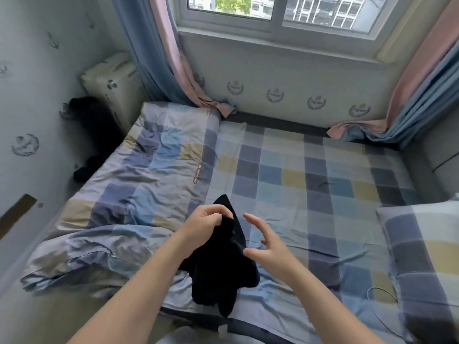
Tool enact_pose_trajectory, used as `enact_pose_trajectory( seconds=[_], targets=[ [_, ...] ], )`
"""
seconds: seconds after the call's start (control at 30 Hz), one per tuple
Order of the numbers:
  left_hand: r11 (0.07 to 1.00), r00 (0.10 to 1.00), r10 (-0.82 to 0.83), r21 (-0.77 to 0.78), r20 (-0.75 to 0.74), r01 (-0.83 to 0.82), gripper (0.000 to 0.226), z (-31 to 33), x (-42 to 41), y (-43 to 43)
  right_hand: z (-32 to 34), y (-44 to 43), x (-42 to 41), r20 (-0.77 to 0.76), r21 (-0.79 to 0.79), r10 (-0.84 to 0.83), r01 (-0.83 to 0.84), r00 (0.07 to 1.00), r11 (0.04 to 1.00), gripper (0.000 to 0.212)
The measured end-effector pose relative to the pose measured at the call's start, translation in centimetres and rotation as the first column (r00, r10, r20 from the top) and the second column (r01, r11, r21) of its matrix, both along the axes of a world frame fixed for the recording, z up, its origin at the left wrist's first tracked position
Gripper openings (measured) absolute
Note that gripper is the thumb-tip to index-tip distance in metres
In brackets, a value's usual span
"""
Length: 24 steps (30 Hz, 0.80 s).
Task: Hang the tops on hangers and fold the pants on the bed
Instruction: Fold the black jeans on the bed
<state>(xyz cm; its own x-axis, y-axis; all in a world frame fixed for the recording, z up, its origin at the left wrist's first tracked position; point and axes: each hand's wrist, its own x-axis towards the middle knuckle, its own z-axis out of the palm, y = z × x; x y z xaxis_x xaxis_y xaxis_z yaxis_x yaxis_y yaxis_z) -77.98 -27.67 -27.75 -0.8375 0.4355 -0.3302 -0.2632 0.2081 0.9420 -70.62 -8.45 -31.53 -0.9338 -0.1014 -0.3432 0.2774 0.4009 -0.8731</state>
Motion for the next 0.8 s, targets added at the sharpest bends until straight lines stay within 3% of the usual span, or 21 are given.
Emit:
enact_pose_trajectory(
  seconds=[0.17,0.23,0.33,0.43,0.6,0.73,0.8],
  targets=[
    [0.993,0.987,-0.111,0.02,-0.113,0.114,0.031,3.3,-0.7,0.3,1.8,-1.1,-3.6,-0.13,0.143,0.231,-0.212,0.964,0.967,0.091],
    [0.988,0.976,-0.144,0.026,-0.164,0.15,0.029,4.3,-1.4,0.0,2.9,-2.2,-4.9,-0.203,0.081,0.271,-0.259,0.941,0.962,0.083],
    [0.987,0.96,-0.156,0.0,-0.234,0.16,0.033,5.5,-2.3,-0.8,3.7,-3.4,-6.1,-0.187,0.004,0.281,-0.285,0.941,0.958,0.06],
    [0.993,0.949,-0.118,-0.044,-0.291,0.11,0.033,6.3,-3.4,-2.4,3.3,-3.9,-7.0,-0.226,0.052,0.271,-0.266,0.936,0.963,0.032],
    [0.994,0.94,0.005,-0.105,-0.342,-0.043,0.042,5.8,-5.9,-5.7,3.6,-3.8,-7.2,-0.297,0.027,0.053,-0.047,0.953,0.999,0.031],
    [0.977,0.918,0.118,-0.12,-0.378,-0.176,0.039,5.3,-6.9,-6.5,5.5,-4.0,-7.1,-0.32,-0.02,0.071,-0.081,0.945,0.996,0.046],
    [0.971,0.897,0.166,-0.088,-0.41,-0.22,0.034,5.4,-7.2,-6.3,6.0,-4.2,-7.1,-0.302,0.003,0.137,-0.143,0.943,0.99,0.024]
  ],
)
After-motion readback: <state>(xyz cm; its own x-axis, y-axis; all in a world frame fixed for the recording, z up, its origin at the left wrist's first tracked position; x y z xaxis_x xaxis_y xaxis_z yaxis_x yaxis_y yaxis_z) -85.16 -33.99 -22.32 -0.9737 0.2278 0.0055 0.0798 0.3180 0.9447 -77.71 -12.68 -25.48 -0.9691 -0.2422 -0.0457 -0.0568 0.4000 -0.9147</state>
